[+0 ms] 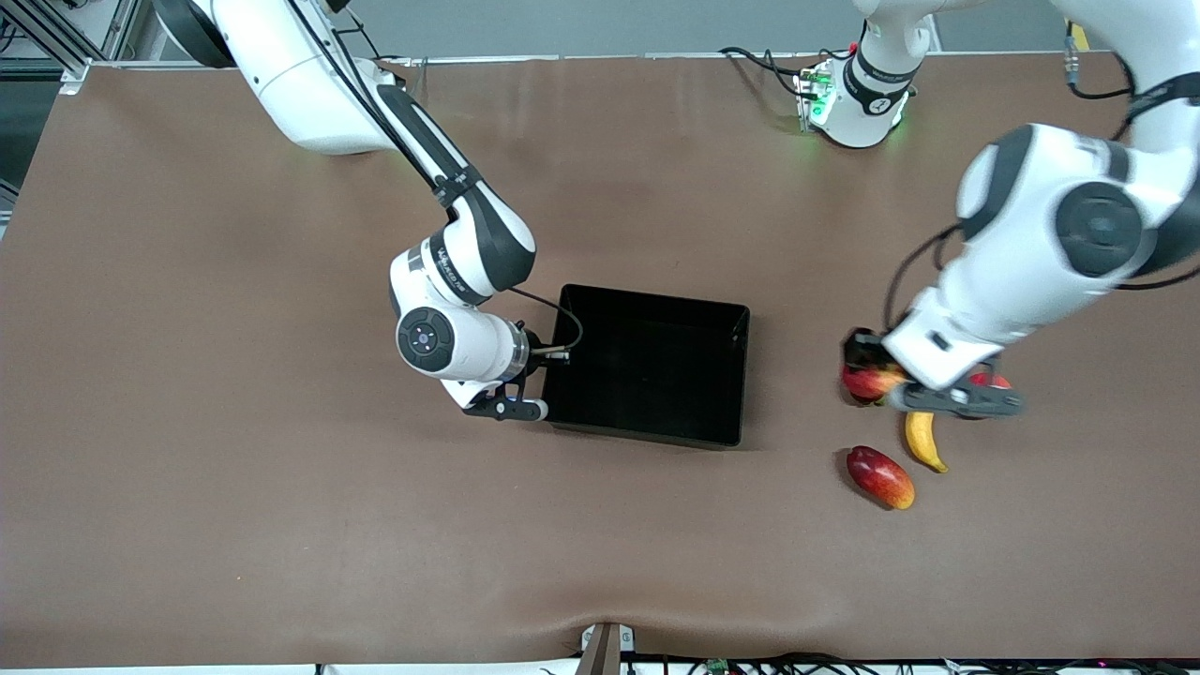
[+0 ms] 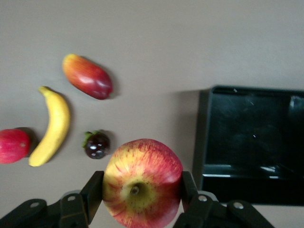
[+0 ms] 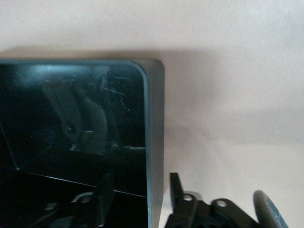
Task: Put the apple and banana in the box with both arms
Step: 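Carry the apple to the tray while the right gripper withdraws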
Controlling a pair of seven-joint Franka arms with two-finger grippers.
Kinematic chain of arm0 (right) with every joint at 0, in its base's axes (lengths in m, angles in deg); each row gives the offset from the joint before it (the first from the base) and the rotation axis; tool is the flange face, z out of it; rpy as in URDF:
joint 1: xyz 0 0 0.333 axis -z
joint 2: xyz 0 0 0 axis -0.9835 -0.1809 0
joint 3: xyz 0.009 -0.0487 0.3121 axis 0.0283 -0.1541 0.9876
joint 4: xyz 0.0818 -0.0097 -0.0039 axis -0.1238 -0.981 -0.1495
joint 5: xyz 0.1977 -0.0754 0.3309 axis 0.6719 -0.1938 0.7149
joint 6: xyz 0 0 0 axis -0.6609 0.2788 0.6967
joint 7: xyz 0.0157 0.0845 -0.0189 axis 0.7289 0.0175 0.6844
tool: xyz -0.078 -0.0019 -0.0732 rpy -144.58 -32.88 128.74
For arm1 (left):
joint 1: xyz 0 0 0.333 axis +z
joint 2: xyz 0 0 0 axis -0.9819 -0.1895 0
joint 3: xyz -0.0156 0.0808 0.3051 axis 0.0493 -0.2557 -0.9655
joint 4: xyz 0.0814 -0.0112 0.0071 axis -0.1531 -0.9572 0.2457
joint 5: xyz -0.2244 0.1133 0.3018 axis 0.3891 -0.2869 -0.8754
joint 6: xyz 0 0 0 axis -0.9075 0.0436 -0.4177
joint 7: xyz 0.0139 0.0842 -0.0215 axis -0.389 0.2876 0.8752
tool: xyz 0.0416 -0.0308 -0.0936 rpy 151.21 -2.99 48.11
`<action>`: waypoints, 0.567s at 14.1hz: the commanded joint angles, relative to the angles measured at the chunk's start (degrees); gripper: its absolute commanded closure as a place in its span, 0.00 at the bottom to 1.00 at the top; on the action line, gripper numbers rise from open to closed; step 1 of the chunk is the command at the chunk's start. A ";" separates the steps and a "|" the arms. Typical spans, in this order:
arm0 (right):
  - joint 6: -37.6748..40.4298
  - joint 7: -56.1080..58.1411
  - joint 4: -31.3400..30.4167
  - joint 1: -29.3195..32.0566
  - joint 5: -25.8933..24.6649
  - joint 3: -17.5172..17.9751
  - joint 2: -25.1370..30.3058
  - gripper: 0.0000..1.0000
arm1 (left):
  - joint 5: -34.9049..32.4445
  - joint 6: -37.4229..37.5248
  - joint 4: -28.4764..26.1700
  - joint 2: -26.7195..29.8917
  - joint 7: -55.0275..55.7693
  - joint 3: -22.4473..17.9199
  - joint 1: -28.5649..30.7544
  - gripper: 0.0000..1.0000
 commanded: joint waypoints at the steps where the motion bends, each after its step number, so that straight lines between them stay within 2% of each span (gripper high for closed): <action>1: 7.17 1.15 1.87 3.55 0.93 -0.17 4.35 0.00 | -0.83 -5.31 -8.79 5.09 4.18 4.79 0.86 1.00; 4: 21.93 2.55 10.38 8.31 -2.56 -0.17 4.72 0.00 | -1.01 -12.96 -15.92 5.28 5.79 9.20 0.42 1.00; 8: 31.28 2.73 17.17 16.03 -4.25 -0.26 4.98 0.00 | -2.32 -21.30 -21.02 3.79 10.33 9.48 -4.05 1.00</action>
